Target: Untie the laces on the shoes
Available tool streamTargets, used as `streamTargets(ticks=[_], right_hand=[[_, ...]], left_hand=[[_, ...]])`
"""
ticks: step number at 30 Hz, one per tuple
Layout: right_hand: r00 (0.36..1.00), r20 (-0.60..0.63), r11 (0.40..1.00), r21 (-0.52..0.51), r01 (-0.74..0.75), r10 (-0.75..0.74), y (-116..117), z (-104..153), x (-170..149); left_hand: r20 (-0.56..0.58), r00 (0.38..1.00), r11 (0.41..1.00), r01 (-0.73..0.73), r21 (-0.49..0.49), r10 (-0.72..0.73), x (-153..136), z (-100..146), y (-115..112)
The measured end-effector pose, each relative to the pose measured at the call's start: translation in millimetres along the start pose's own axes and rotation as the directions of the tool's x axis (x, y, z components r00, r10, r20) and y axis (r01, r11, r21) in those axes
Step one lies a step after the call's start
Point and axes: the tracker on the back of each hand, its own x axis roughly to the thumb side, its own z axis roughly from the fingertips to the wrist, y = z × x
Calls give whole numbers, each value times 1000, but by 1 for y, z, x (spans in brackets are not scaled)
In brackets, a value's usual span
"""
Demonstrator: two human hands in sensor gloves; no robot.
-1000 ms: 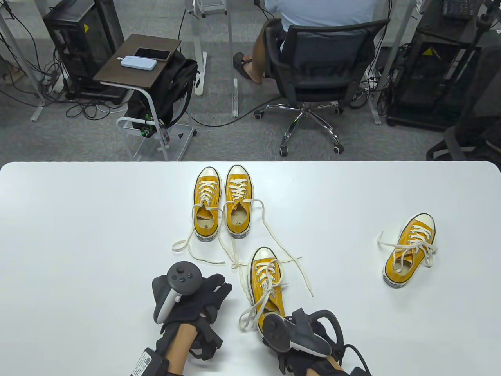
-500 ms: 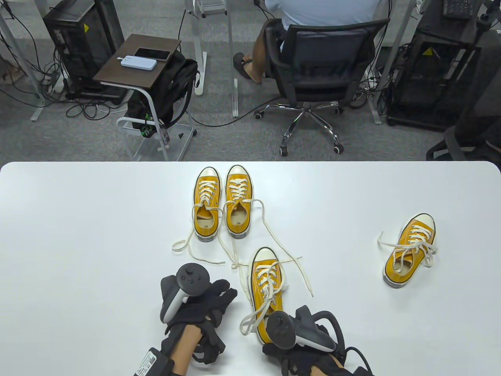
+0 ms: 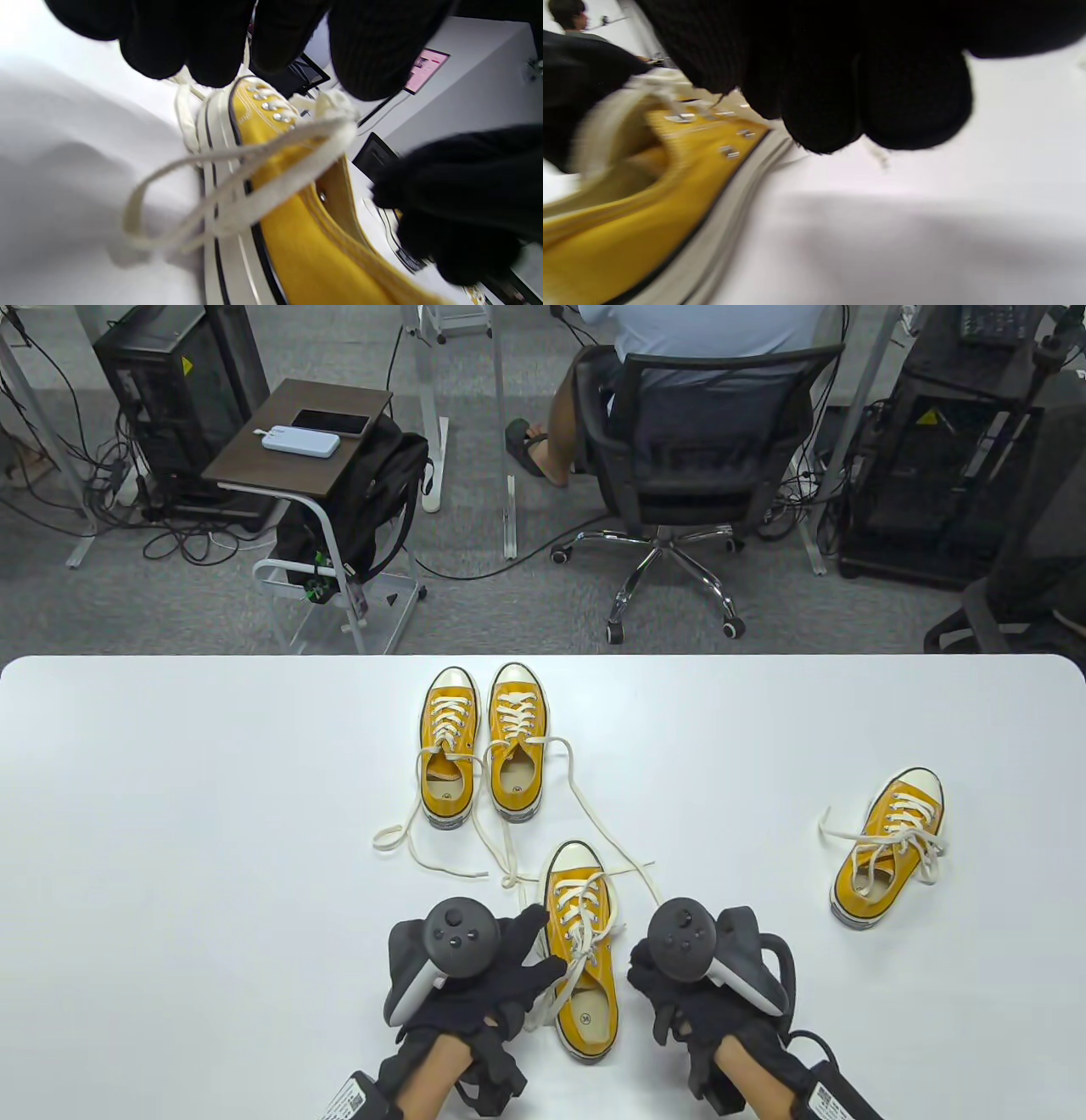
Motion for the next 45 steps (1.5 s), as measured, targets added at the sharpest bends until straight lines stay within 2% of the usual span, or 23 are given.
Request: streamTargets(ticks=[2,7,9,11,16,19,24,29,33,41,45], right_hand=[[999,-42,999,-32,-22,20,7,-16,-7],[998,-62,998,57,17,-13,27,-40,-6],[998,-24,997,61,52,-51,33,-45,-3],[997,-26,995,59,79,-78,37,-47,0],[993,29,990,-89,112,-110,41,-45,2],[994,39,986,-123,108,-104,41,-43,2],[990,40,987,-88,137,-134,40,-40,0],[981,31,964,-179,196,-193,24,-32,-8],[961,12,922,-281,268,-275,4,-24,-24],[914,-14,848,-379,369,-404,-26,-13,-58],[883,-35,791,-463,400,-468,-42,-7,-80]], left_hand=[[2,999,999,33,-17,-33,7,1,-8],[-27,991,990,127,-65,-129,11,-1,-22],[-28,988,985,152,-78,-155,11,-3,-27],[-51,986,985,155,-78,-159,10,-4,-28],[-52,991,990,120,-67,-124,8,-6,-29],[-63,991,990,117,-77,-122,7,-6,-30],[-83,991,991,102,-85,-109,6,-8,-34],[-113,986,989,115,-95,-125,7,-7,-35],[-124,984,990,113,-90,-124,7,-7,-36],[-133,978,986,150,-75,-159,13,-6,-39],[-141,979,988,134,-75,-144,12,-6,-39]])
